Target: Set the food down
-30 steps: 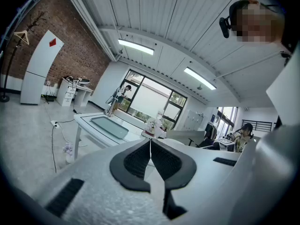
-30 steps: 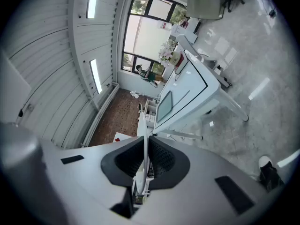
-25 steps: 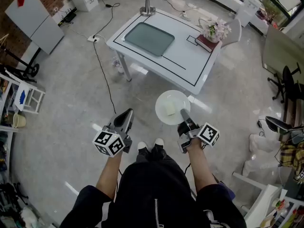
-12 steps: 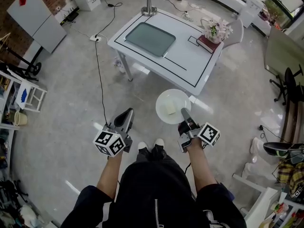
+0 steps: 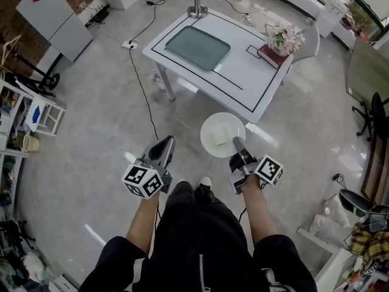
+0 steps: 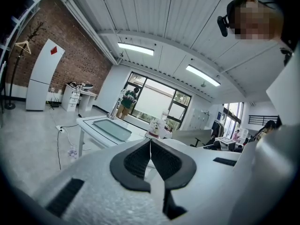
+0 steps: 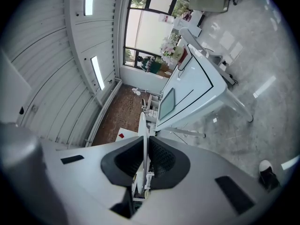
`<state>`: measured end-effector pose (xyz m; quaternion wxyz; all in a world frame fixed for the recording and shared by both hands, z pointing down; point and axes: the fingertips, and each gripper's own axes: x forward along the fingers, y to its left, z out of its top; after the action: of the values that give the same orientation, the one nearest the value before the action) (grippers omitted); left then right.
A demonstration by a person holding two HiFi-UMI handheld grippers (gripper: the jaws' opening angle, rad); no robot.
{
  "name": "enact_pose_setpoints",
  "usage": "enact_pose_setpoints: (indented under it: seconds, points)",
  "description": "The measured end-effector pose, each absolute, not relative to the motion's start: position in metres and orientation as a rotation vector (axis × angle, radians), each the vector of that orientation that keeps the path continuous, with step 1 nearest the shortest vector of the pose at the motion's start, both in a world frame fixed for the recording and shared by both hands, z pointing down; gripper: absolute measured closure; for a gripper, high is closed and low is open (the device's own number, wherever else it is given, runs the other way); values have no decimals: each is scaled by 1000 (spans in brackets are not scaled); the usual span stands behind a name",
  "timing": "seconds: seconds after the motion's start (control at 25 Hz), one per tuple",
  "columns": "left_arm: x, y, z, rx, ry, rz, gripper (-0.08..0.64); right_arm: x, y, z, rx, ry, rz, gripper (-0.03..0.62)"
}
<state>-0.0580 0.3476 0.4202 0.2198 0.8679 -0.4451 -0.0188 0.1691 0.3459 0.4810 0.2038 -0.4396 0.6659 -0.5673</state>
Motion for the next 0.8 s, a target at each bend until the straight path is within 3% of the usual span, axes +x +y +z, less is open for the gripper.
enact_pose_setpoints:
  seconds: [0.8]
  points:
    - [-53,327,431,2382,-1266,-26,552,168,317,486,-1178,1881,-1618,566]
